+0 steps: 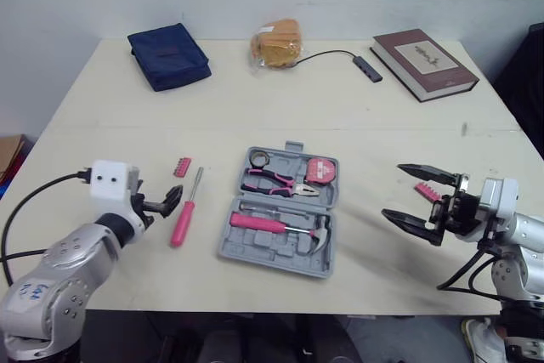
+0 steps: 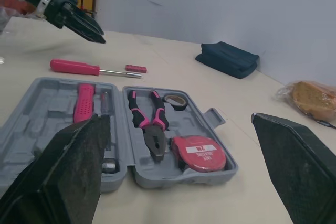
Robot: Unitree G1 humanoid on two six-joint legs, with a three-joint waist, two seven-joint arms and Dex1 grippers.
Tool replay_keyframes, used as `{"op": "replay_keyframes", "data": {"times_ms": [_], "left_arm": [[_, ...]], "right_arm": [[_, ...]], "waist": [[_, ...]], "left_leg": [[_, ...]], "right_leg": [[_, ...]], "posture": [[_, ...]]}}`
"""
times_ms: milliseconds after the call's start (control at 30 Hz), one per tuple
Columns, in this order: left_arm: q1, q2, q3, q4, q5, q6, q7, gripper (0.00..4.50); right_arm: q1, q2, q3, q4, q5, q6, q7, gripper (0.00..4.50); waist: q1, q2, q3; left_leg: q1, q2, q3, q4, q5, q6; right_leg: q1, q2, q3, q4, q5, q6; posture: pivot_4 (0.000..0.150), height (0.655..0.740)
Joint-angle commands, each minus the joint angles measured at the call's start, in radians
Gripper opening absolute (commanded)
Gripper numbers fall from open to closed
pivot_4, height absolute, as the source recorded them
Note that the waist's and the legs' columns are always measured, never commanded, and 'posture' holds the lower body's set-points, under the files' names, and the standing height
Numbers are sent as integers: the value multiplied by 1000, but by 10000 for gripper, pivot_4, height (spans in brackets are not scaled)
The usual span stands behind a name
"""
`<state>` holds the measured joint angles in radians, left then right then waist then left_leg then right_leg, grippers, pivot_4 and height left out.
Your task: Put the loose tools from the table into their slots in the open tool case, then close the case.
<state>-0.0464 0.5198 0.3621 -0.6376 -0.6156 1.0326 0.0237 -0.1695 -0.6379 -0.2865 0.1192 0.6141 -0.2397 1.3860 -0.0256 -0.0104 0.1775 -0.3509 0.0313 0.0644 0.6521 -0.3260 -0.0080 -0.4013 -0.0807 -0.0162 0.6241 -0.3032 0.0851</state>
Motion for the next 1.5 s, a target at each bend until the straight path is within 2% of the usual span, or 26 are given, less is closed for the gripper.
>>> {"op": "replay_keyframes", "data": {"times_ms": [33, 400, 467, 700, 1000, 1200, 1500], "left_arm": [[-45, -1, -43, 57, 68, -50, -7, 44481], [-177, 11, -151, 321, 228, -219, -114, 44481], [-231, 10, -189, 428, 265, -256, -138, 44481], [-331, -40, -224, 616, 343, -368, -167, 44481], [-337, -56, -234, 672, 369, -360, -210, 44481], [-341, -58, -138, 635, 326, -426, -227, 44481], [-344, -44, -106, 602, 308, -415, -286, 44481]], "right_arm": [[11, -4, -8, -53, -4, -7, -21, 45000], [23, -3, 16, -155, -22, 43, -111, 45000], [21, -2, 26, -181, -26, 57, -129, 45000], [17, -3, 38, -212, -32, 73, -162, 45000], [15, -6, 41, -236, -38, 85, -191, 45000], [19, -14, 35, -249, -38, 91, -201, 45000], [19, -24, 33, -261, -31, 109, -203, 45000]], "waist": [[0, 0, 0], [0, 0, 0], [1, 0, 0], [3, -1, 1], [1, -2, 1], [-1, -2, 1], [2, -2, 1]], "left_leg": [[0, 0, 0, 0, 1, -2], [0, 0, 0, 0, 1, -2], [0, 0, 0, 0, 1, -2], [-1, 0, 0, 1, 1, -2], [0, 0, 0, 1, 2, -3], [-1, 0, 0, 1, 2, -3], [-1, 0, 0, 1, 2, -3]], "right_leg": [[0, 0, 0, 0, 0, 0], [0, 1, 0, 0, 0, 0], [0, 1, 0, -1, 0, 0], [0, 0, -1, -1, 1, 1], [0, 0, -1, 0, 1, 1], [0, 0, -1, 0, 1, 1], [-1, 0, -2, 0, 1, 1]], "posture": [[1500, 7400], [1500, 7400], [1500, 7400], [1500, 7400], [1500, 7400], [1500, 7400], [1500, 7400]]}}
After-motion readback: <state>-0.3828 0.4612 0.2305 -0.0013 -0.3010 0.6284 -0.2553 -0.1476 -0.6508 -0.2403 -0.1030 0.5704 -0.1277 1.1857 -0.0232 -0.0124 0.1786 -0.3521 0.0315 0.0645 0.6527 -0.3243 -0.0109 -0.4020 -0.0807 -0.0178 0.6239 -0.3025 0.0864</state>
